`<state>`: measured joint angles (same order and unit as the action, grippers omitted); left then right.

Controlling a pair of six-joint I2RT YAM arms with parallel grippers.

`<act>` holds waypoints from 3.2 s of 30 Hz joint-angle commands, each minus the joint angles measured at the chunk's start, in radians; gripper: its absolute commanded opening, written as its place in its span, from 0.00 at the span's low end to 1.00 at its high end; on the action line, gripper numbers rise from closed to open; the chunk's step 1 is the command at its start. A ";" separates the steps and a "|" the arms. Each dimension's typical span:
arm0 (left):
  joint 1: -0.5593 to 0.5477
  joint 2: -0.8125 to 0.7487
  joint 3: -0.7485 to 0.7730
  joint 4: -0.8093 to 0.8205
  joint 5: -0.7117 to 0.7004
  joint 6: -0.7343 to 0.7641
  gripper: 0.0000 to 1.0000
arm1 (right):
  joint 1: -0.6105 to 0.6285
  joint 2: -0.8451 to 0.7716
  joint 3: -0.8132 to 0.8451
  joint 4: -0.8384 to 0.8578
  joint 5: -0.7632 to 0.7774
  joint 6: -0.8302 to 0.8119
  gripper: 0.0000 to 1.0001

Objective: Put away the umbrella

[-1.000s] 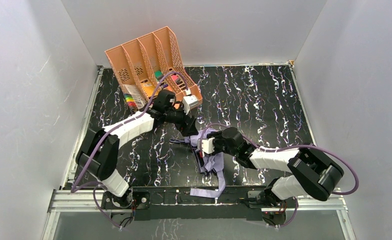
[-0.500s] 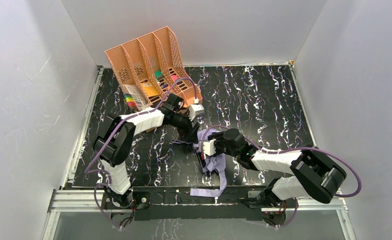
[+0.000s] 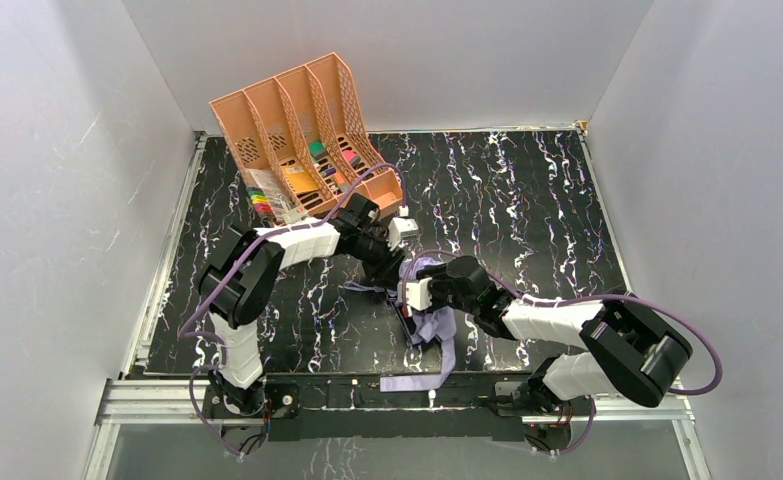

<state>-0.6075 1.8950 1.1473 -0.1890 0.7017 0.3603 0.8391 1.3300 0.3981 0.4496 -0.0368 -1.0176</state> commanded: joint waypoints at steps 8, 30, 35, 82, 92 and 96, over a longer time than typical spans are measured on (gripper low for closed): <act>-0.053 -0.034 -0.084 0.076 -0.203 0.031 0.00 | -0.006 -0.073 0.065 -0.210 -0.083 0.126 0.46; -0.099 -0.050 -0.119 0.097 -0.438 0.116 0.00 | -0.382 -0.192 0.316 -0.501 -0.109 0.822 0.60; -0.108 -0.053 -0.121 0.098 -0.457 0.127 0.00 | -0.431 -0.152 0.378 -0.522 -0.248 0.929 0.61; -0.119 0.005 -0.077 0.043 -0.537 0.112 0.00 | -0.464 -0.302 0.035 -0.596 -0.116 1.709 0.65; -0.119 0.010 -0.078 0.040 -0.533 0.115 0.00 | -0.465 -0.204 0.046 -0.525 -0.153 1.708 0.54; -0.119 0.011 -0.082 0.045 -0.535 0.117 0.00 | -0.466 -0.166 0.035 -0.503 -0.188 1.708 0.47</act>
<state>-0.7364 1.8416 1.0977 -0.0154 0.2760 0.4385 0.3790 1.1435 0.4286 -0.1192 -0.1890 0.6823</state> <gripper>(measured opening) 0.330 0.496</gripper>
